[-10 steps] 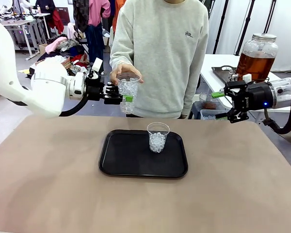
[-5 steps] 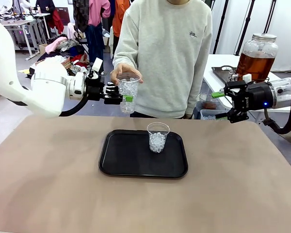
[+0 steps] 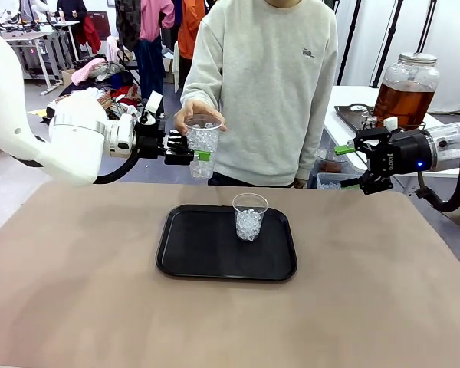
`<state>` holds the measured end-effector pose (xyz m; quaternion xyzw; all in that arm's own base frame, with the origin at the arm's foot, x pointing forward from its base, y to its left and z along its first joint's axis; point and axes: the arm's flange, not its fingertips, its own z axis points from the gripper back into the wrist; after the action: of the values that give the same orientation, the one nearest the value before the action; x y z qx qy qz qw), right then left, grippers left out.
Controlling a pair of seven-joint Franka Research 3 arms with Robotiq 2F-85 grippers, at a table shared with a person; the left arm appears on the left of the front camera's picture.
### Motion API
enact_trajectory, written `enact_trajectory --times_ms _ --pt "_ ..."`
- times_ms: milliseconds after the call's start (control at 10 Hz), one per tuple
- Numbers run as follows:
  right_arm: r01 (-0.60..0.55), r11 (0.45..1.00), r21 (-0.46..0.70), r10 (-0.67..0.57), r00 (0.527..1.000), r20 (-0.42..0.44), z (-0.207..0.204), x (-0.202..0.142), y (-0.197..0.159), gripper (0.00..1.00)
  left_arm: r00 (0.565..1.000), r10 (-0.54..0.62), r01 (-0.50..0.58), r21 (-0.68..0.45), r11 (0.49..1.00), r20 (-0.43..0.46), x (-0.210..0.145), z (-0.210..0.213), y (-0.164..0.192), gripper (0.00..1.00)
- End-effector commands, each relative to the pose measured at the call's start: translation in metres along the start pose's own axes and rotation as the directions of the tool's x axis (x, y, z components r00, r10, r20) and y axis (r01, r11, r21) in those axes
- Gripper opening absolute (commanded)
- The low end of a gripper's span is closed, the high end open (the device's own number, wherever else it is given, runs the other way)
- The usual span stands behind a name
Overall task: Pour the drink into the iced cup.
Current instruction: Open the gripper to release the iced cup you were holding.
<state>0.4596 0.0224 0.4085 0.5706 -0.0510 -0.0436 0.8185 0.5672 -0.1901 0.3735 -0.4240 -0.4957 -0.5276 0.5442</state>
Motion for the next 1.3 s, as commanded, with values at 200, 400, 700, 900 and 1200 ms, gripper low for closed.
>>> enact_trajectory --times_ms 200,400,700,900,1200 --pt "-0.003 1.000 0.002 0.003 1.000 0.000 -0.0001 0.0001 0.0013 1.00 1.000 -0.007 0.007 0.001 1.000 0.007 0.0041 0.0004 0.0006 0.61" --pt "-0.003 1.000 0.002 0.003 1.000 0.000 -0.0001 0.0001 0.0013 1.00 1.000 -0.007 0.007 0.001 1.000 0.007 0.0041 0.0004 0.0006 0.61" --pt "-0.003 1.000 0.002 0.003 1.000 0.000 -0.0001 0.0001 0.0013 1.00 1.000 -0.007 0.007 0.001 1.000 0.007 0.0041 0.0004 0.0006 0.61" --pt "-0.003 1.000 0.002 0.003 1.000 0.000 -0.0001 0.0001 0.0013 1.00 1.000 -0.007 0.007 0.001 1.000 0.007 0.0041 0.0004 0.0006 0.61" --pt "-0.003 1.000 0.002 0.003 1.000 0.000 -0.0001 0.0001 0.0013 1.00 1.000 -0.006 0.006 0.000 1.000 0.003 0.0009 0.0005 0.0008 0.68"
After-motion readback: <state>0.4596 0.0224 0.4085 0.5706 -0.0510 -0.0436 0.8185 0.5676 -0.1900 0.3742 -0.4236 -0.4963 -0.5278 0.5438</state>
